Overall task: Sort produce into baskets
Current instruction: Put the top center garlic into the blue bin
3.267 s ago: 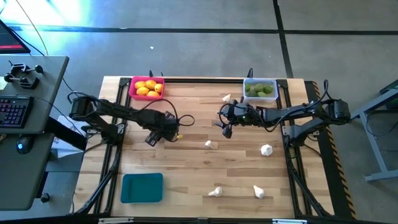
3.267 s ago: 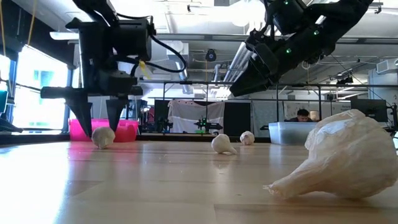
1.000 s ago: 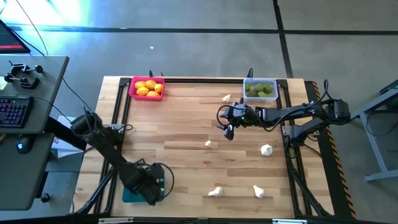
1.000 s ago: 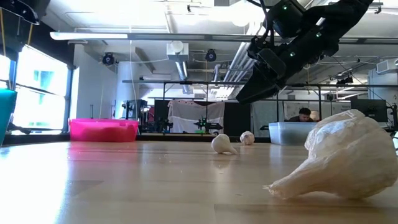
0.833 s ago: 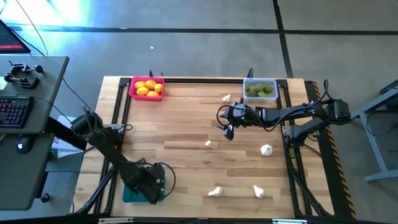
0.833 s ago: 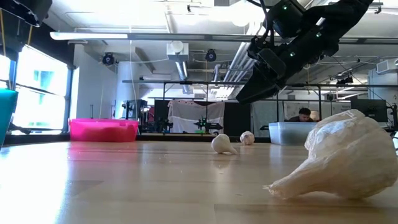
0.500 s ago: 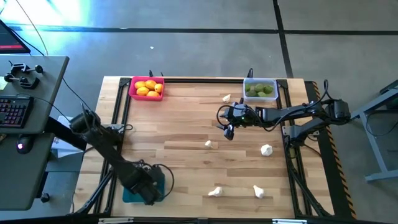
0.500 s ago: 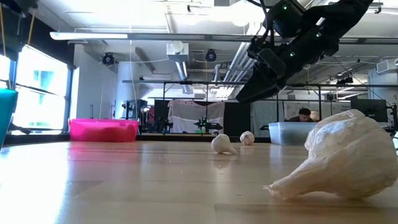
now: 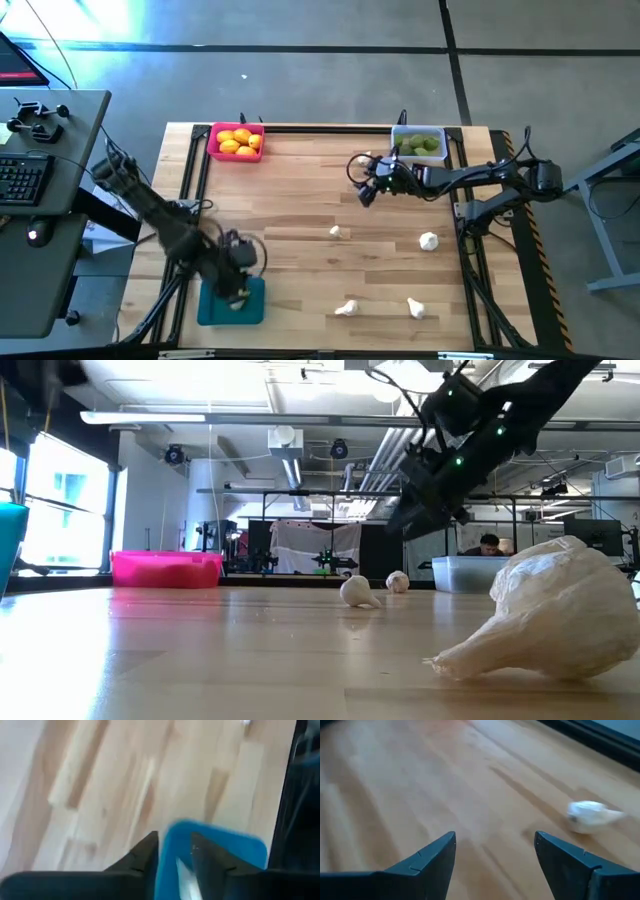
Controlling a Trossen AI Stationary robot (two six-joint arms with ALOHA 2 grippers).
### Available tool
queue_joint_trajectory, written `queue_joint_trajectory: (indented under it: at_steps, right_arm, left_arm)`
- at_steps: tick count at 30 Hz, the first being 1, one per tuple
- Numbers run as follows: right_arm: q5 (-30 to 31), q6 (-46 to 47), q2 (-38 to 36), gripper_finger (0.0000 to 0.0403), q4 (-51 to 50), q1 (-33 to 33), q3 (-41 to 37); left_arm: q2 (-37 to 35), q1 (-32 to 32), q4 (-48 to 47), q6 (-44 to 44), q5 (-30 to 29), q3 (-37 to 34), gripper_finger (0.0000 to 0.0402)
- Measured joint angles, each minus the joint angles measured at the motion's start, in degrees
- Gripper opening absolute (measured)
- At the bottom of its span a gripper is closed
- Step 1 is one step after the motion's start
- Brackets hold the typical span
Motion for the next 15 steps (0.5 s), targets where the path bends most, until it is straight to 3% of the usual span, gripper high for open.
queue_joint_trajectory:
  at_steps: [8, 15]
  right_arm:
    - [8.7, 7.1, 2.9, 0.0262, -0.6, -4.5, 0.0]
    - [15.2, 12.0, 7.5, 0.0283, 5.5, -4.5, 0.0]
  left_arm:
    - [-9.2, 14.0, 27.2, 18.2, 0.9, -15.6, 0.0015]
    - [-11.4, 27.4, 50.3, 27.9, 4.1, -24.8, 0.0003]
